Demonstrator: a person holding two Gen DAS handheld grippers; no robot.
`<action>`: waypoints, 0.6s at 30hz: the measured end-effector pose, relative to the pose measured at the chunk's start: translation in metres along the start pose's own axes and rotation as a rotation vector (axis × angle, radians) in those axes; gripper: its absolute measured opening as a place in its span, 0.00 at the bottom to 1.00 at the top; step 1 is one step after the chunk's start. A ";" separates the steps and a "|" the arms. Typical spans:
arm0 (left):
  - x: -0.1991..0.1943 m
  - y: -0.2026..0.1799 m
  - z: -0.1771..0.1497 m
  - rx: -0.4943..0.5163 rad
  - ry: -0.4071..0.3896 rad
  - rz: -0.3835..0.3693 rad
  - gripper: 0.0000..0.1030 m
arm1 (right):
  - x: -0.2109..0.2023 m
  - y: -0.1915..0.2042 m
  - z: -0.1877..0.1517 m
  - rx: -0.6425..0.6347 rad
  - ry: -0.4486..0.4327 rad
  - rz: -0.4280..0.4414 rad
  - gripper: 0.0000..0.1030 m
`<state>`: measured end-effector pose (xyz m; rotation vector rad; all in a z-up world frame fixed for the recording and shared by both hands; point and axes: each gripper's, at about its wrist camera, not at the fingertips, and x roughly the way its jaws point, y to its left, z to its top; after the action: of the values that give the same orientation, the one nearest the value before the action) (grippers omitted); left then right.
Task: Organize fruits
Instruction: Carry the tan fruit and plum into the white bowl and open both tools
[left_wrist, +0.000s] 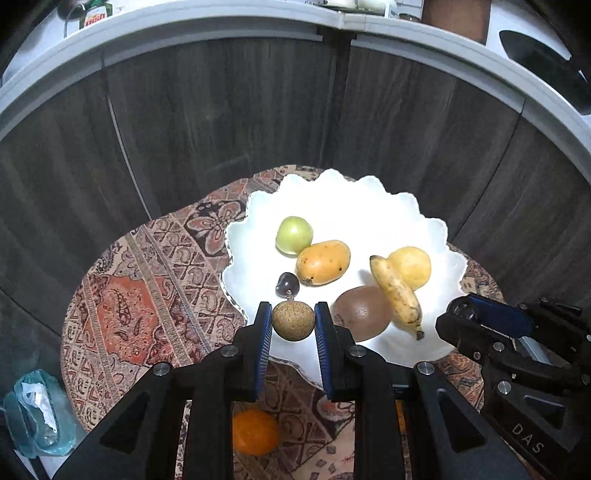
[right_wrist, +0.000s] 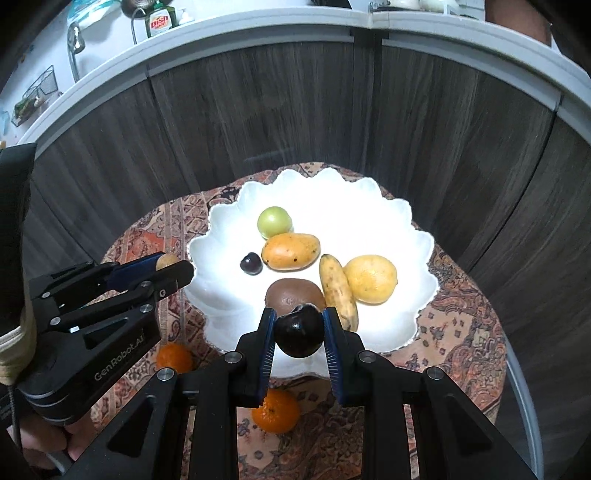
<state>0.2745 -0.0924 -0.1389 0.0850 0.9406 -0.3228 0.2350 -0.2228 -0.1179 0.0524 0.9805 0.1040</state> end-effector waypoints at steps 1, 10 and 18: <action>0.003 0.000 0.000 0.002 0.006 -0.003 0.23 | 0.003 0.000 -0.001 0.002 0.004 0.003 0.26; 0.023 0.004 0.000 -0.001 0.031 -0.020 0.46 | 0.026 -0.004 -0.004 0.024 0.037 0.018 0.26; 0.020 0.008 -0.001 -0.008 0.027 0.004 0.60 | 0.024 -0.008 -0.005 0.048 0.007 -0.031 0.64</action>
<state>0.2867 -0.0897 -0.1566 0.0845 0.9685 -0.3146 0.2441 -0.2281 -0.1410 0.0811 0.9906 0.0518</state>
